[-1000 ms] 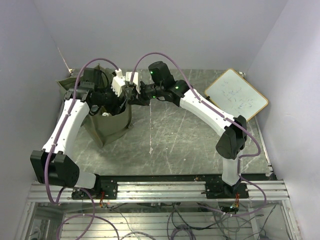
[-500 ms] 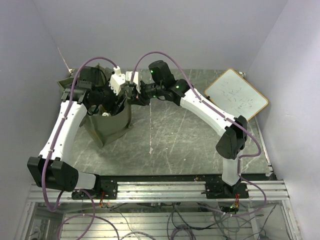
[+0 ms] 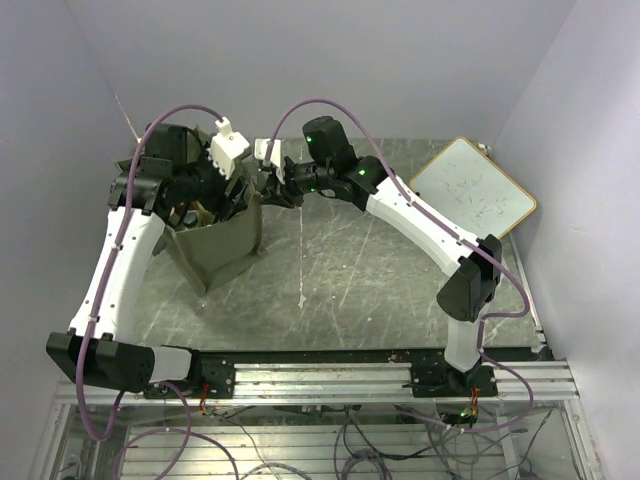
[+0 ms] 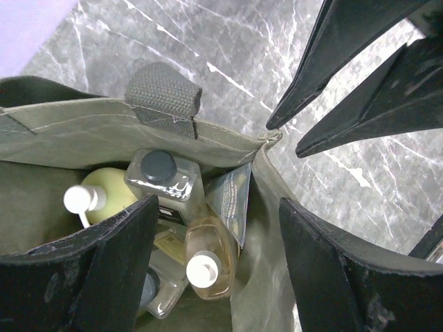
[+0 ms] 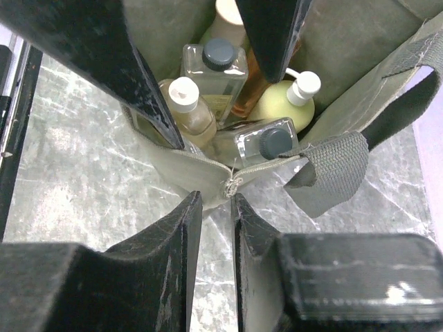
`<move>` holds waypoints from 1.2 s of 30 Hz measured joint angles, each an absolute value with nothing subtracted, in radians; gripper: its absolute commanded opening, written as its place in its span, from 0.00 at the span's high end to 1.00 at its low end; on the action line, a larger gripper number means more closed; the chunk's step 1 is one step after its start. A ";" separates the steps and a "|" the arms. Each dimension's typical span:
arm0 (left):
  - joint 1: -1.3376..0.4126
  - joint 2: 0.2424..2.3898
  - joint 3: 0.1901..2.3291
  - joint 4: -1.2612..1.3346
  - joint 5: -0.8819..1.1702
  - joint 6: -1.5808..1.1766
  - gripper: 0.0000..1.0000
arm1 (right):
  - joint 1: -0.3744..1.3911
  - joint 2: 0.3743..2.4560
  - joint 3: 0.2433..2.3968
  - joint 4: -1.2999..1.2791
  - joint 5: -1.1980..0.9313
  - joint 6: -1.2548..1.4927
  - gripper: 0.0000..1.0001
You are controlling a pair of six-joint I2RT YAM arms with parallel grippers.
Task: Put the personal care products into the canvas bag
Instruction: Place the care product in the canvas bag, then reset both arms
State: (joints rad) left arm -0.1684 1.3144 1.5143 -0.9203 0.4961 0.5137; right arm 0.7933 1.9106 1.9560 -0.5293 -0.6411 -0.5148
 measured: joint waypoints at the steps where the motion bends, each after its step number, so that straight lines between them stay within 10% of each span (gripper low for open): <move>1: -0.169 1.308 1.519 -0.915 0.496 0.509 0.19 | 0.793 1.911 1.956 -0.530 -0.639 -0.516 0.76; 29: -0.172 1.096 1.404 -0.628 0.075 0.241 0.04 | 0.406 1.523 1.505 -0.339 -0.550 -0.231 0.65; 36: -0.172 1.076 1.308 -0.495 -0.054 0.163 0.01 | 0.209 1.422 1.374 -0.290 -0.345 -0.125 0.31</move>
